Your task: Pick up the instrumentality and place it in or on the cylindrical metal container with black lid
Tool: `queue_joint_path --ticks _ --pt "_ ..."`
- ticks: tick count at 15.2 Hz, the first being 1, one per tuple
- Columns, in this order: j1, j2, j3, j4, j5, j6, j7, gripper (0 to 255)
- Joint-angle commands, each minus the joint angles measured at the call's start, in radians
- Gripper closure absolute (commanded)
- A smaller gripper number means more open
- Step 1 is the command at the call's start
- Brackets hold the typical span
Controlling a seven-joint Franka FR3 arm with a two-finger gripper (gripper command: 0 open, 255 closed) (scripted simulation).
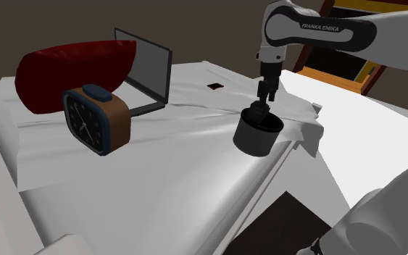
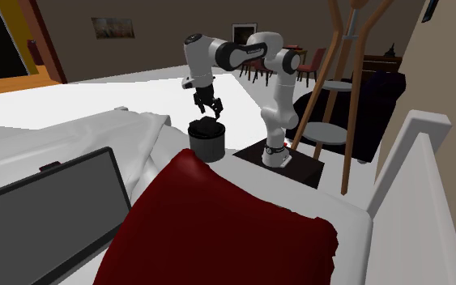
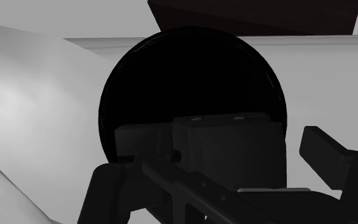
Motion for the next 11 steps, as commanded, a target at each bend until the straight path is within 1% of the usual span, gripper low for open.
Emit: queue_joint_path --ticks 1,3,11 --pt "0.003 0.027 0.004 0.082 0.001 -0.056 0.001 0" --pt "0.006 0.064 0.007 0.185 0.001 -0.122 -0.001 0" --pt "0.006 0.064 0.007 0.185 0.001 -0.122 -0.001 0"
